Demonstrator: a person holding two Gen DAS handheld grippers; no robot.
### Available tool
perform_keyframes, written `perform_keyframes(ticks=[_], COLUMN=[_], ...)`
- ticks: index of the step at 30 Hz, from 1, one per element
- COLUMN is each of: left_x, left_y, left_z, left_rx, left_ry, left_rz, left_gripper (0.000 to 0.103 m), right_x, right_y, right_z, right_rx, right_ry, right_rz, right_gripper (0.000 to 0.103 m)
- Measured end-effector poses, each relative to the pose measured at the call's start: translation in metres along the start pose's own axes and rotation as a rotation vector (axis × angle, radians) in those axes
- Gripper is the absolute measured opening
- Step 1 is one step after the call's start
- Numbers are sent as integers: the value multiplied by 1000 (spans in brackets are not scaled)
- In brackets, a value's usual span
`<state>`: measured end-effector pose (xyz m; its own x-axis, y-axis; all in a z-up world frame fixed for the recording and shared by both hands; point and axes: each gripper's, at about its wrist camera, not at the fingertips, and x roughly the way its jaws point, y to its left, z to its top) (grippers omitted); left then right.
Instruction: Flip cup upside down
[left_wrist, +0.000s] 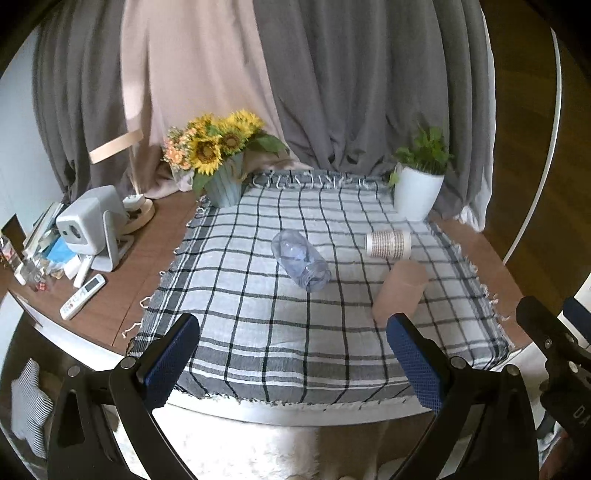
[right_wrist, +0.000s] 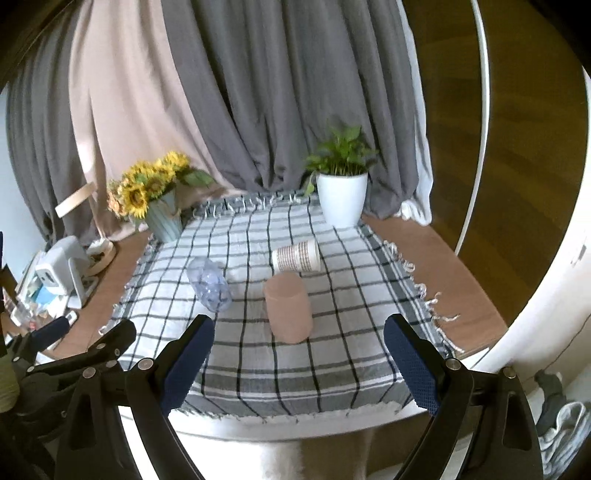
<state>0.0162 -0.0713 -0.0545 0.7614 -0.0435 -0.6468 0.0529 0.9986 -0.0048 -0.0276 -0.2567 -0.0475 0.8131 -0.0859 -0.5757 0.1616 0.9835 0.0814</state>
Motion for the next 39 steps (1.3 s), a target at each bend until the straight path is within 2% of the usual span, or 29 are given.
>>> perform_keyframes(ticks=[15, 23, 39], left_x=[-55, -62, -67], left_y=[-8, -4, -2], left_z=[2, 2, 3], left_rx=[-18, -44, -40], left_ry=[-170, -158, -176], left_rz=[40, 27, 22], left_gripper=[103, 103, 103], right_x=[-35, -54, -59], right_y=[-20, -15, -12], right_z=[8, 11, 11], right_rx=[7, -13, -18], right_ry=[-87, -140, -138], right_rz=[61, 84, 88], right_gripper=[93, 93, 93])
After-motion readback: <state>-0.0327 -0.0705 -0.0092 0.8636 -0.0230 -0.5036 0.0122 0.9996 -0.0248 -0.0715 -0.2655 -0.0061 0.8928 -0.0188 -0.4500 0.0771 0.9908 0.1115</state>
